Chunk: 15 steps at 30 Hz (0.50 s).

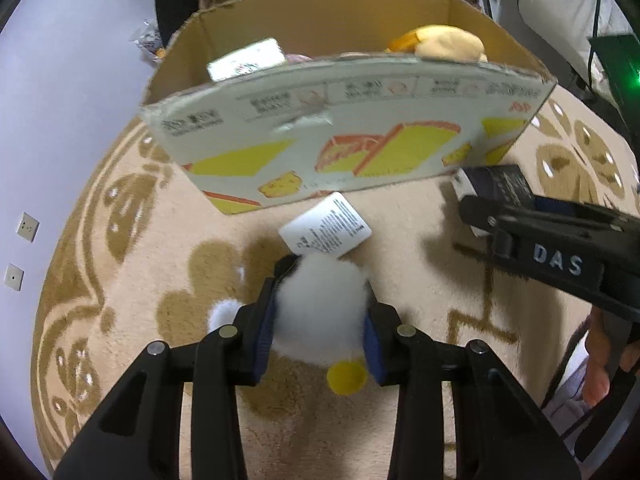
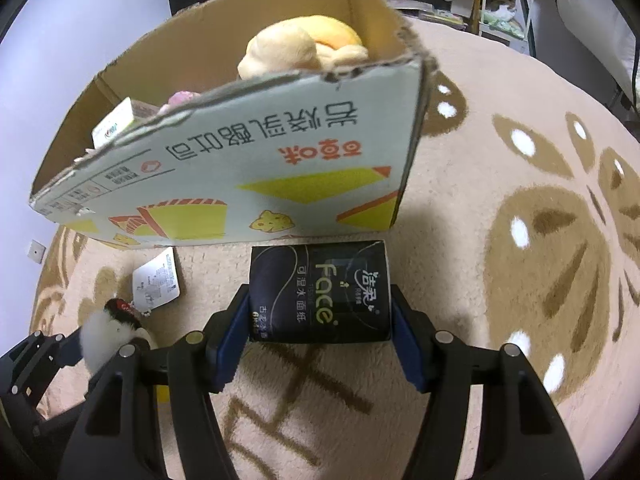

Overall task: Organize soft objects
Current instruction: 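Grasp the white pompom keychain with the left gripper while the right grasps the black Face tissue pack, then lift the pompom keychain and black tissue pack and carry them over the box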

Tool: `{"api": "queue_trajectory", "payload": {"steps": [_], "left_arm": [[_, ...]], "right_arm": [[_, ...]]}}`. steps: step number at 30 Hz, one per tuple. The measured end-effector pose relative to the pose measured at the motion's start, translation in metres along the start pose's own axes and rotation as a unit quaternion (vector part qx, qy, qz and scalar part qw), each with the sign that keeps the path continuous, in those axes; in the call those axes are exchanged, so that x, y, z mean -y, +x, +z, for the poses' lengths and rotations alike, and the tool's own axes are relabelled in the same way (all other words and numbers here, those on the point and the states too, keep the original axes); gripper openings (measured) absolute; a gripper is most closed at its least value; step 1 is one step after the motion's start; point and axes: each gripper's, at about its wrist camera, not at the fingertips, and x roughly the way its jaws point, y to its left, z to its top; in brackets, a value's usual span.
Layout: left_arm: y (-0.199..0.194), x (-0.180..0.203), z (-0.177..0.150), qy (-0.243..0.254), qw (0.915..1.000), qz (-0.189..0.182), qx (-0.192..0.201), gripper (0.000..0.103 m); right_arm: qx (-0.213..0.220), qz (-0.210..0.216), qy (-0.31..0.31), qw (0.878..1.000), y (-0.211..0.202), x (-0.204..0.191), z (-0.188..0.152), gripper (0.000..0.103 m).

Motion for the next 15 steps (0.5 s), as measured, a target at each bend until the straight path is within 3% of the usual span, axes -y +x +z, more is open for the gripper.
{"api": "queue_trajectory", "payload": {"steps": [3,7,10,15], "left_arm": [[-0.012,-0.008,-0.001,-0.002,0.9999,0.011,0.012,0.035],[-0.021,-0.015,0.003,-0.004,0.9995,0.018,0.025,0.026],[-0.026,-0.016,-0.001,-0.004,0.9996,0.009,0.027,0.003],[-0.027,-0.013,-0.005,0.000,0.9996,0.000,0.027,0.002]], "right_arm": [[0.008,0.001,-0.003,1.000,-0.011,0.002,-0.004,0.068],[0.015,0.001,-0.010,1.000,-0.024,-0.002,-0.009,0.068],[0.020,-0.001,-0.017,1.000,-0.027,-0.009,-0.013,0.068],[0.029,-0.002,-0.025,0.999,-0.044,-0.016,-0.025,0.068]]}}
